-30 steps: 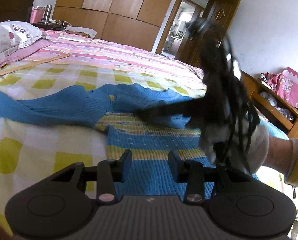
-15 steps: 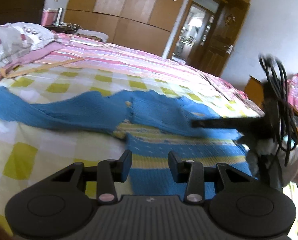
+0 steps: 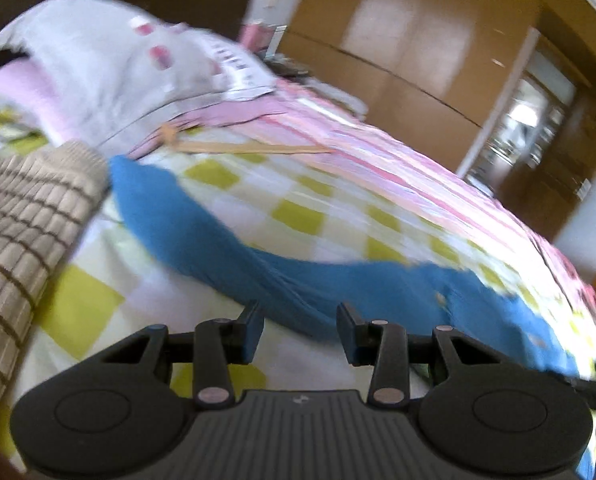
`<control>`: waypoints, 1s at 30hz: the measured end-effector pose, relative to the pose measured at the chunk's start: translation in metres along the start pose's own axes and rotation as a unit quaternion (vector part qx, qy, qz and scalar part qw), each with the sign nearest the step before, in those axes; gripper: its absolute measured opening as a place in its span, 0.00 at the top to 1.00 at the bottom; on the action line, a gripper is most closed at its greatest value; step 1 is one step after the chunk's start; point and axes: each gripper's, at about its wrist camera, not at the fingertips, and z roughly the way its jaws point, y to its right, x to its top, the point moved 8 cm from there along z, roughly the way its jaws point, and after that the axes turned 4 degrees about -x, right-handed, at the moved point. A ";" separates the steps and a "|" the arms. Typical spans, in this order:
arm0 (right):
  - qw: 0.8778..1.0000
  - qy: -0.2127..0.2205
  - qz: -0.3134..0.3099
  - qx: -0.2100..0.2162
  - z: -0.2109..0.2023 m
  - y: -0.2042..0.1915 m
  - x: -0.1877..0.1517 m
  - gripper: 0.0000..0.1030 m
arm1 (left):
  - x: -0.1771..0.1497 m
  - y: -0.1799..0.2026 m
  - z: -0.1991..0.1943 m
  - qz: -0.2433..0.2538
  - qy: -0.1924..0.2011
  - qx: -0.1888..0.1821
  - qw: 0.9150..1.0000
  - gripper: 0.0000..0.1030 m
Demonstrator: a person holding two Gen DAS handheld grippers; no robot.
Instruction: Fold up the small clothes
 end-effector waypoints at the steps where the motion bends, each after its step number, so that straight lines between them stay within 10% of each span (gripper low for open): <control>1: 1.000 0.002 -0.002 0.010 -0.001 -0.007 0.002 0.72 | 0.003 -0.005 0.003 -0.014 0.001 0.004 1.000 0.56; 12: 0.998 -0.006 -0.008 0.066 -0.006 -0.045 -0.005 0.72 | 0.013 -0.017 0.045 -0.022 0.004 0.117 0.993 0.48; 16: 0.996 -0.002 -0.018 0.086 -0.011 -0.056 0.003 0.72 | -0.003 -0.034 0.036 -0.012 -0.014 0.137 0.990 0.65; 30: 0.963 -0.080 -0.076 0.247 0.061 -0.246 0.058 0.70 | -0.018 -0.056 0.010 -0.052 -0.022 0.093 0.994 0.65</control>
